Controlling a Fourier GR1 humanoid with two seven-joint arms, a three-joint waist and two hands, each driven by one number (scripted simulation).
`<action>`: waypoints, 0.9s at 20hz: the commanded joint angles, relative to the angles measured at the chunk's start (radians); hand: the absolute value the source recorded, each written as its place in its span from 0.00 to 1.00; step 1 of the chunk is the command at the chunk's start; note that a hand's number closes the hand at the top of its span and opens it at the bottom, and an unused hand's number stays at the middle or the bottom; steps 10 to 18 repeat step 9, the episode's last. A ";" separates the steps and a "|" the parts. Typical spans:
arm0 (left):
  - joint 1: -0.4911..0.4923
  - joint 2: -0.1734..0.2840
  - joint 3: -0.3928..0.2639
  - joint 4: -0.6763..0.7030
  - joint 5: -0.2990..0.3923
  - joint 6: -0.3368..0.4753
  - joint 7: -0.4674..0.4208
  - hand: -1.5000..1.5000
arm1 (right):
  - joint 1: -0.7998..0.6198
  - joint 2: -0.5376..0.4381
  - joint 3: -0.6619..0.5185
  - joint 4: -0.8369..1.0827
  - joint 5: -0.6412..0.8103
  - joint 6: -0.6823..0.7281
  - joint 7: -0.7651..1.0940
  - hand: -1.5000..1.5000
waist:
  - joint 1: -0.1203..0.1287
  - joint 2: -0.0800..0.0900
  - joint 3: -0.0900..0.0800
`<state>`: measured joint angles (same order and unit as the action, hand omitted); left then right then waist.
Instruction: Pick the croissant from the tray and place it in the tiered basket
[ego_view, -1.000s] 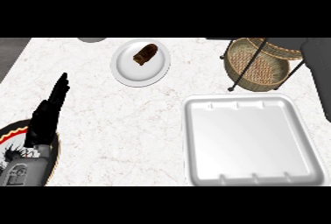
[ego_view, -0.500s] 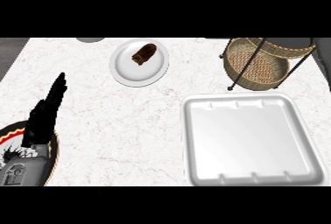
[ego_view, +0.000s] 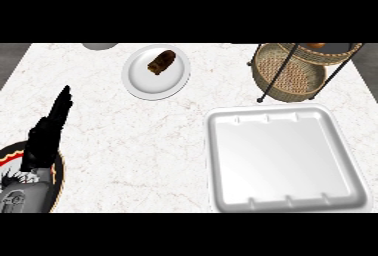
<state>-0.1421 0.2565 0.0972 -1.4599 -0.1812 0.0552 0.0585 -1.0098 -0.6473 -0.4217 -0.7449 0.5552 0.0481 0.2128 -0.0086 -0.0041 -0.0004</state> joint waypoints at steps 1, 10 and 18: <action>-0.010 -0.017 -0.008 -0.008 -0.031 0.036 0.031 0.50 | 0.145 -0.067 -0.057 -0.065 -0.080 0.112 -0.013 0.00 | -0.015 -0.003 0.001; 0.033 -0.031 -0.015 -0.019 -0.026 0.016 -0.005 0.50 | 0.335 -0.230 -0.244 -0.076 -0.267 0.271 -0.177 0.00 | 0.001 0.002 0.001; 0.033 -0.031 -0.015 -0.019 -0.026 0.016 -0.005 0.50 | 0.335 -0.230 -0.244 -0.076 -0.267 0.271 -0.177 0.00 | 0.001 0.002 0.001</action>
